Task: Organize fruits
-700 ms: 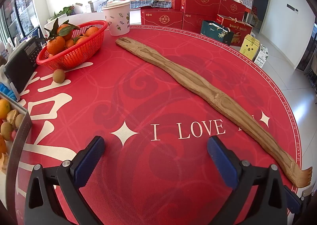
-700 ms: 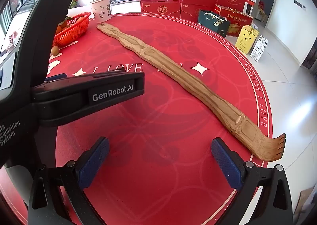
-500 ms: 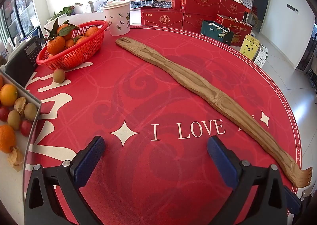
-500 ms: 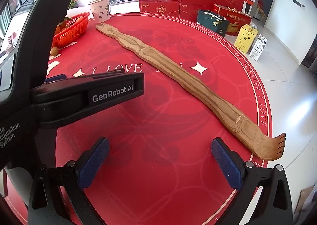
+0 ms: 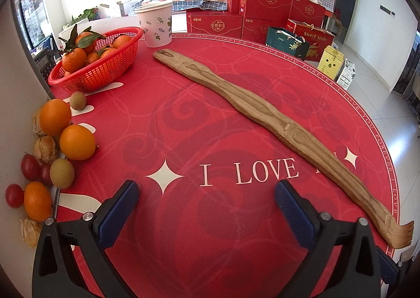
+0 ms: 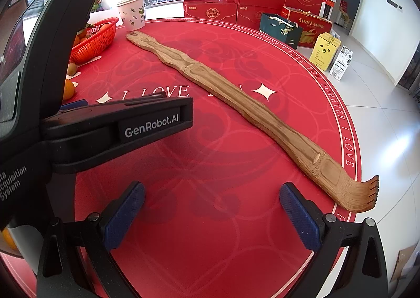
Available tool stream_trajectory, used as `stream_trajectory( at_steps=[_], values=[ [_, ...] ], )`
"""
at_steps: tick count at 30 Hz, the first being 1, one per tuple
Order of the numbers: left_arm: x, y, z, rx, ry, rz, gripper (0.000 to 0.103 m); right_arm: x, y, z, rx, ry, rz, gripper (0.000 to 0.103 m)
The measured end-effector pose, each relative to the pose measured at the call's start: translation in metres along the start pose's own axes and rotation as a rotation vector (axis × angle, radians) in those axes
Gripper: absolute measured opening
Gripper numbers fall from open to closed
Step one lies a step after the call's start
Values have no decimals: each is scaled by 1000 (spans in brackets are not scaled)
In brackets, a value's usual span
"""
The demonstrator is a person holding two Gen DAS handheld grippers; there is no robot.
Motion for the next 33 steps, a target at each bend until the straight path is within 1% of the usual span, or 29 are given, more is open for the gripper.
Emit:
stream_trajectory(
  at_steps=[26,33],
  values=[
    [0,0,0,0,0,0,103,-6,4,-2,1,7,2,103],
    [0,0,0,0,0,0,103,-6,4,0,-7,-9,-13,103]
  ],
)
Point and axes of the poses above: each gripper's, at about its wrist camera, not at the fingertips, and x roughly the way its jaws point, y to its right, z to its underside, the point moved 5 cm from there along x, roughly the way its jaws point, and after that the axes turned 15 degrees about y, right-handed, at the moved point
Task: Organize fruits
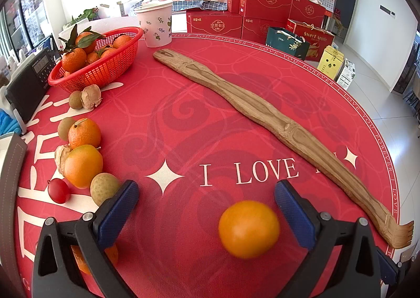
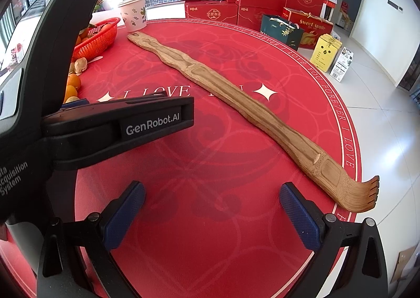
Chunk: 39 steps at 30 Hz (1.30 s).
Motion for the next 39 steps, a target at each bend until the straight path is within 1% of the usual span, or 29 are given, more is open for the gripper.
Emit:
stream_trajectory(
  at_steps=[5,10,11,14,21,22,24,26,27,29,33,39],
  values=[
    [0,0,0,0,0,0,103,1,-1,0,4,-9,4,103],
    [0,0,0,0,0,0,103,-3,0,4,-16,16,3,103],
    [0,0,0,0,0,0,103,-3,-1,4,-20,28,-3,103],
    [0,0,0,0,0,0,103,-5,-1,6,-26,23,-29,103],
    [0,0,0,0,0,0,103,-6,1,7,-53,19,-47,103],
    [0,0,0,0,0,0,103,-7,1,8,-48,7,-53,103],
    [0,0,0,0,0,0,103,-9,0,10,-11,19,-88,103],
    [0,0,0,0,0,0,103,-9,0,11,-12,10,-81,103],
    [0,0,0,0,0,1,103,-10,-2,11,-10,19,-88,103],
    [0,1,0,-1,0,0,103,-9,-2,11,-32,15,-66,103],
    [2,3,0,-1,0,0,103,-7,-1,11,-53,6,-50,103],
    [1,2,0,-1,0,0,103,-13,-4,15,-46,8,-76,103]
  ],
)
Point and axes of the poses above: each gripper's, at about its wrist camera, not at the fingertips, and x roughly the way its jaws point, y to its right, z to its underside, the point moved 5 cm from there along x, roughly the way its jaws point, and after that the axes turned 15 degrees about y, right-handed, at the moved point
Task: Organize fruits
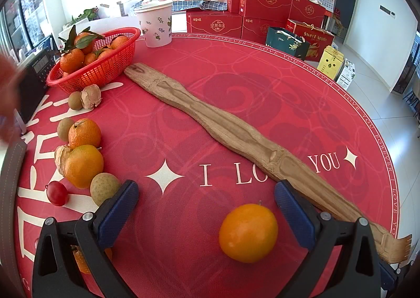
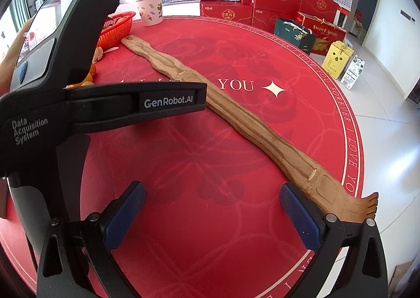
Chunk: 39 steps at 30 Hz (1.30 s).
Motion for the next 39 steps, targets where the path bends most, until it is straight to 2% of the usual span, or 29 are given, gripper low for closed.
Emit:
stream_trajectory(
  at_steps=[9,15,21,23,26,28,30,31,33,39],
  values=[
    [1,1,0,0,0,0,103,-6,-1,3,23,14,23,103],
    [1,1,-1,0,0,0,103,-20,-2,11,33,74,23,103],
    [-1,5,-4,16,0,-6,103,-18,1,10,23,83,27,103],
    [-23,-5,-14,20,71,-10,103,-18,0,9,22,82,24,103],
    [-85,-30,-27,30,231,31,103,-19,0,10,20,87,22,103],
    [-114,-58,-21,60,296,-7,103,-19,-1,10,23,91,28,103],
    [-121,-89,-6,68,286,-65,103,-17,-2,9,28,94,33,103],
    [-119,-100,2,65,267,-69,103,-17,-2,9,28,96,34,103],
    [-113,-126,23,41,213,-61,103,-18,-4,9,28,101,36,103],
    [-102,-161,49,25,164,-39,103,-17,-6,8,28,95,42,103]
  ],
)
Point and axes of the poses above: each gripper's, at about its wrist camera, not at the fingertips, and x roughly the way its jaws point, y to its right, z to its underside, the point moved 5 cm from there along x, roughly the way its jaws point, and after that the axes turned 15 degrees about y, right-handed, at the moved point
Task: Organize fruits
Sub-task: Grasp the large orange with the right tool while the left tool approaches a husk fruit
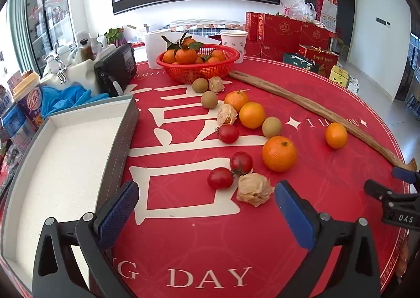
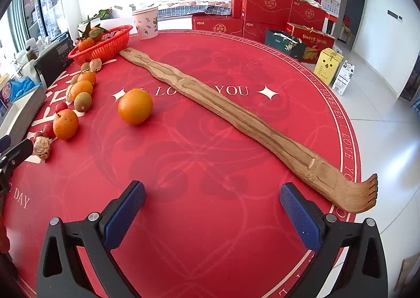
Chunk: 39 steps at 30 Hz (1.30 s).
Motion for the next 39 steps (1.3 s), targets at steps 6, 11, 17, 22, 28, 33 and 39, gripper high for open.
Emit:
stream_trajectory(
  at_steps=[6,11,17,22,28,33,39],
  values=[
    [13,-7,11,24,-87,17,103,5,-10,-2,-15,-36,-14,103],
    [32,1,8,63,-129,-6,103,14,-22,-8,-41,-60,-39,103],
    [48,0,1,-24,-159,15,103,29,-36,-17,-59,-79,-59,103],
    [47,0,0,-26,-157,14,102,47,-48,-32,-71,-102,-70,103],
    [39,6,-3,1,-114,23,72,64,-62,-44,-73,-93,-71,103],
    [36,0,-5,5,-96,-17,34,59,-72,-52,-99,-19,-86,42],
    [25,-16,-3,-15,-71,43,32,55,-74,-50,-75,-4,-123,37]
  ],
)
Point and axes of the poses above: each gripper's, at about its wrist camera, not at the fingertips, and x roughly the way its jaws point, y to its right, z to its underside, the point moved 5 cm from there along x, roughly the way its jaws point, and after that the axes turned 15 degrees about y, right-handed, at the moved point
